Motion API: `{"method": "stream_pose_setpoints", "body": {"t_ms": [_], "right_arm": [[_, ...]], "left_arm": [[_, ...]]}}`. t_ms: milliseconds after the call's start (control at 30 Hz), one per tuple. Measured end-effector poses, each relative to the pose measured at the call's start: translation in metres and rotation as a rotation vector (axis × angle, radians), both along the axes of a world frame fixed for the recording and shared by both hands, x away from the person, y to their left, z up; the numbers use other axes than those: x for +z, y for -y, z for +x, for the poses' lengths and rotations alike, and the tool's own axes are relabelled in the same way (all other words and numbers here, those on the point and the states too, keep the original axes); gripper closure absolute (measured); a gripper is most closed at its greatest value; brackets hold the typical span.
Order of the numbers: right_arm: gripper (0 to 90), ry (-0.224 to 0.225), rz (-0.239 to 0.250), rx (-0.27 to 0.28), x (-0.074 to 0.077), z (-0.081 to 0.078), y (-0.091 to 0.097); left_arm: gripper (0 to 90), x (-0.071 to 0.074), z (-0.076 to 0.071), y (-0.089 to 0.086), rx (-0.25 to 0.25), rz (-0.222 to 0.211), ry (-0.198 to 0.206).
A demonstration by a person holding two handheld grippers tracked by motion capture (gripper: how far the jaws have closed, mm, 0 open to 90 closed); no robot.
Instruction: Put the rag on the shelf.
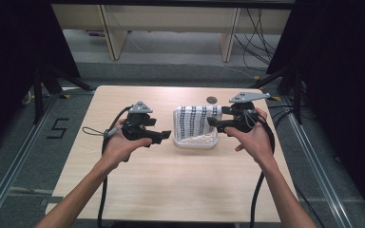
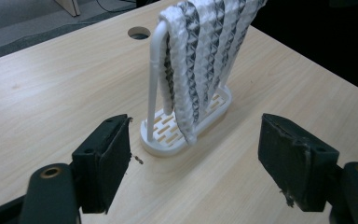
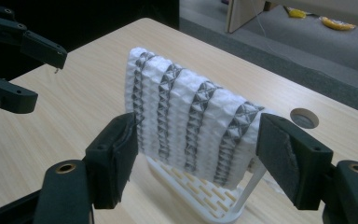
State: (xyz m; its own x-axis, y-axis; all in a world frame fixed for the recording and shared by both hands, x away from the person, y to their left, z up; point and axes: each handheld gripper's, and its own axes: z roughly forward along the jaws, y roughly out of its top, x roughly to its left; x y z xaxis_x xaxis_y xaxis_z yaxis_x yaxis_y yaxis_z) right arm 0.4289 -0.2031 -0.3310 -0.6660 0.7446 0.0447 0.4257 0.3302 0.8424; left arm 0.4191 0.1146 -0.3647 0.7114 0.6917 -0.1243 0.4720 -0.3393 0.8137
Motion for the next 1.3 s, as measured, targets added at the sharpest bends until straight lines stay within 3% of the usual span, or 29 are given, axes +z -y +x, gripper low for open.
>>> {"method": "stream_pose_setpoints", "body": {"t_ms": [67,200,233,267,300,333,367,467,500,567,600,733,867,900,933,1167,1200,1233,1300], "right_arm": [[29.6,0.005,-0.016,0.008,0.0,-0.002,0.002],[29.5,-0.015,-0.003,0.003,-0.002,-0.008,0.003],[29.6,0.004,-0.014,0.011,-0.003,-0.008,0.004],[29.6,-0.01,0.005,-0.001,-0.004,-0.01,0.003],[29.6,-0.012,-0.005,0.006,-0.004,-0.01,0.005],[29.6,0.009,-0.004,0.015,-0.006,-0.009,0.006],[29.6,-0.017,-0.006,-0.002,-0.007,-0.012,0.006],[29.6,-0.005,-0.007,0.007,-0.01,-0.014,0.008],[29.6,0.007,-0.002,0.013,-0.012,-0.014,0.008],[29.6,-0.015,0.005,-0.002,-0.013,-0.017,0.008],[29.6,0.009,-0.003,0.011,-0.014,-0.016,0.01],[29.6,-0.015,0.009,-0.002,-0.016,-0.023,0.01],[29.6,0.005,-0.001,0.017,-0.019,-0.026,0.011],[29.6,-0.019,0.011,0.013,-0.019,-0.028,0.011],[29.5,0.006,0.003,0.027,-0.021,-0.027,0.012],[29.2,-0.017,0.005,0.021,-0.027,-0.035,0.012],[29.1,-0.014,0.014,0.024,-0.029,-0.035,0.012],[29.1,-0.029,0.015,0.025,-0.03,-0.037,0.013],[29.0,-0.013,0.008,0.023,-0.032,-0.037,0.014]], "left_arm": [[24.6,-0.003,-0.002,-0.001,-0.002,-0.002,-0.004],[24.5,-0.008,-0.006,-0.003,-0.005,-0.012,-0.004],[24.4,-0.009,-0.007,-0.003,-0.004,-0.015,-0.003],[24.4,-0.011,-0.008,-0.002,-0.001,-0.029,-0.005],[24.4,-0.012,-0.008,-0.004,-0.006,-0.004,-0.003],[24.4,-0.014,-0.009,-0.004,-0.007,-0.002,-0.003],[24.4,-0.015,-0.01,-0.004,-0.011,-0.003,-0.01],[24.4,-0.018,-0.012,-0.006,-0.016,0.007,-0.008],[24.4,-0.02,-0.013,-0.006,-0.016,-0.001,-0.006],[24.4,-0.021,-0.015,-0.006,-0.008,-0.022,-0.004],[24.4,-0.022,-0.017,-0.007,-0.01,-0.019,-0.003],[24.4,-0.026,-0.021,-0.007,-0.005,-0.022,0.0],[24.4,-0.03,-0.024,-0.01,-0.02,-0.001,-0.001],[24.4,-0.031,-0.025,-0.01,-0.016,-0.006,-0.003],[24.4,-0.032,-0.026,-0.01,-0.019,-0.004,0.0],[24.4,-0.038,-0.03,-0.014,-0.022,-0.004,0.005],[24.4,-0.04,-0.031,-0.013,-0.02,-0.023,-0.004],[24.4,-0.041,-0.031,-0.015,-0.025,0.001,0.001],[24.4,-0.044,-0.033,-0.014,-0.015,-0.014,0.0]]}}
